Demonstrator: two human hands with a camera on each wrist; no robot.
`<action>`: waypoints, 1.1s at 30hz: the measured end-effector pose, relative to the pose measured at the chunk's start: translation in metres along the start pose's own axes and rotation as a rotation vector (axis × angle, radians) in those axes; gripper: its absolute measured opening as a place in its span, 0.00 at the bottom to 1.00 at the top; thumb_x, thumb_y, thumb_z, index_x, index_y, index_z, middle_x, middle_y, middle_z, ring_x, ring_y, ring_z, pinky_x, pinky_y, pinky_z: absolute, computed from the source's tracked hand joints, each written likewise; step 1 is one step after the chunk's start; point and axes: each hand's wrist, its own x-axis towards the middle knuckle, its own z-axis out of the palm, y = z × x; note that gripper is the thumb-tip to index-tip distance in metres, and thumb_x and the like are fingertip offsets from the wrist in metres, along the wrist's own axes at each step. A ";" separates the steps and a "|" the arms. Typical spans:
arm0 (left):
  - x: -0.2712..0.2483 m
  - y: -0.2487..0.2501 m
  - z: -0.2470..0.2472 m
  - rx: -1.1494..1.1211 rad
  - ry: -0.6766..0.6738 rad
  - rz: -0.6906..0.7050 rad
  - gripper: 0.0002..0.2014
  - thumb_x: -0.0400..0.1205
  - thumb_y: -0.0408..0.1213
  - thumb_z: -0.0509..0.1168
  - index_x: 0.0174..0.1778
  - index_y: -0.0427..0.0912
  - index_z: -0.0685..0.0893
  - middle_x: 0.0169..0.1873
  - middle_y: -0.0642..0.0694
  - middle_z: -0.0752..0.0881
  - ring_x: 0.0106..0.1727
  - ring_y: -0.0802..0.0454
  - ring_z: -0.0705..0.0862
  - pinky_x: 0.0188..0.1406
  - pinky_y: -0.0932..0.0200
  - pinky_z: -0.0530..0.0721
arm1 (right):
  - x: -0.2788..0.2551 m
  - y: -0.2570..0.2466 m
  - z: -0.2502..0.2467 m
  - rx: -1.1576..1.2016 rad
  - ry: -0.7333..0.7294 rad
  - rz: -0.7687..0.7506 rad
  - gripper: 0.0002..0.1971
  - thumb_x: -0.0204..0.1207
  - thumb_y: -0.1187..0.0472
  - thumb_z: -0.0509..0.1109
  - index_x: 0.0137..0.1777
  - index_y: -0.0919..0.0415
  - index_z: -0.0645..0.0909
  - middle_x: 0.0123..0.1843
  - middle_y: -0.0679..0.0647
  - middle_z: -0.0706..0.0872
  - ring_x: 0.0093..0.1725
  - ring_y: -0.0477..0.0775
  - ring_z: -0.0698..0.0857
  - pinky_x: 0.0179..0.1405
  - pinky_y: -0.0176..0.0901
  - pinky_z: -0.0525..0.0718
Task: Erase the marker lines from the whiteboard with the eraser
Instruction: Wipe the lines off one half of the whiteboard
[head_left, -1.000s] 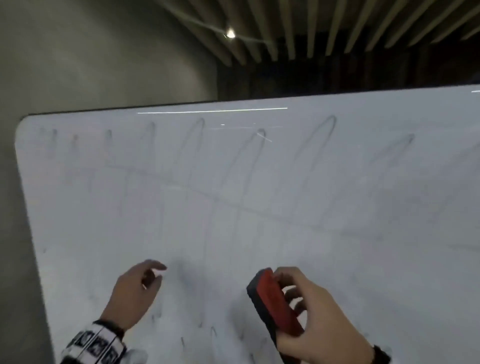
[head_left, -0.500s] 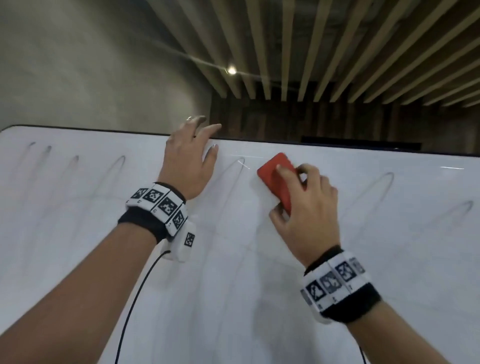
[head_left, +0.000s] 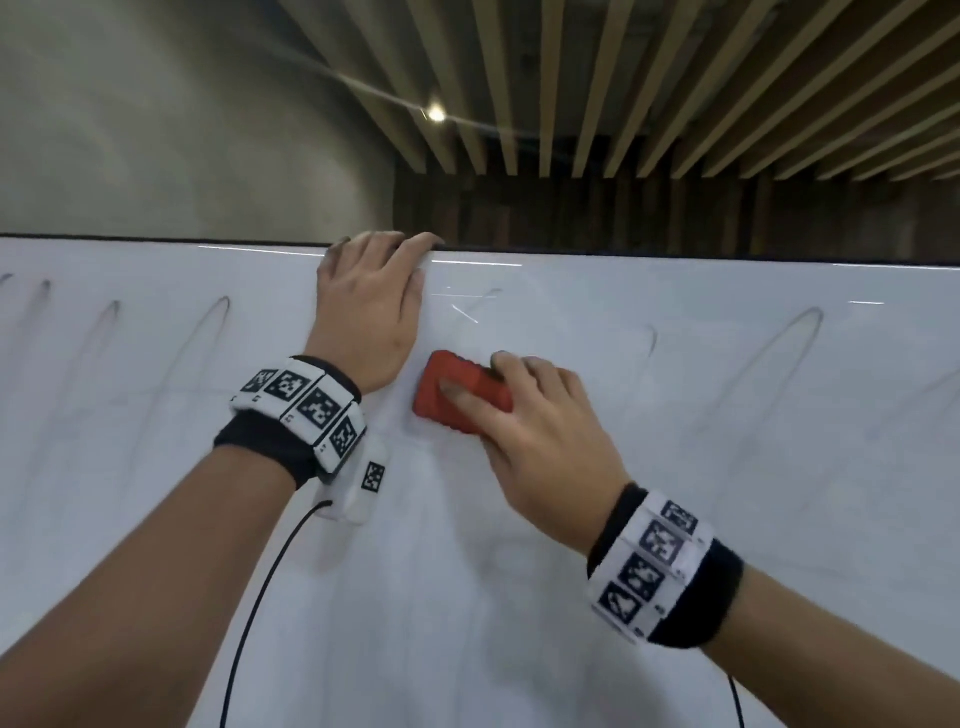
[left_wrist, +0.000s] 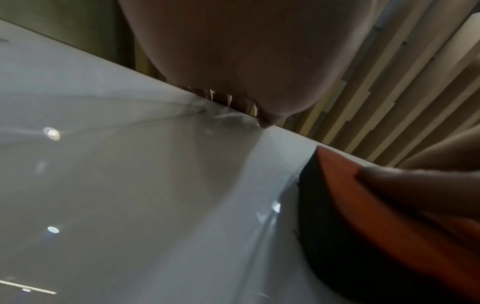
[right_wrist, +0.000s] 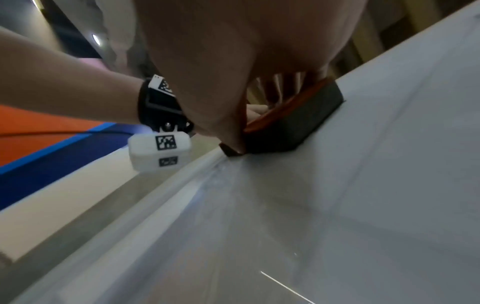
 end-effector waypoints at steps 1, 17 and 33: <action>0.000 -0.001 0.000 0.002 -0.017 0.005 0.21 0.89 0.42 0.51 0.77 0.50 0.77 0.68 0.46 0.82 0.72 0.41 0.77 0.80 0.41 0.67 | 0.006 0.009 -0.005 0.008 -0.027 -0.030 0.27 0.73 0.62 0.74 0.74 0.49 0.82 0.65 0.61 0.80 0.58 0.66 0.79 0.57 0.60 0.79; 0.001 -0.003 -0.006 -0.024 -0.097 0.001 0.23 0.89 0.42 0.49 0.80 0.52 0.73 0.71 0.46 0.80 0.75 0.41 0.74 0.83 0.41 0.62 | 0.034 0.068 -0.036 -0.064 0.201 0.424 0.30 0.75 0.60 0.72 0.79 0.47 0.78 0.67 0.65 0.76 0.61 0.70 0.77 0.61 0.60 0.75; 0.000 0.010 -0.004 -0.012 -0.101 -0.073 0.25 0.87 0.54 0.52 0.79 0.50 0.74 0.73 0.42 0.78 0.79 0.39 0.71 0.86 0.40 0.58 | -0.013 0.089 -0.042 -0.129 0.265 0.485 0.28 0.80 0.57 0.71 0.81 0.52 0.76 0.66 0.69 0.77 0.59 0.72 0.78 0.58 0.61 0.74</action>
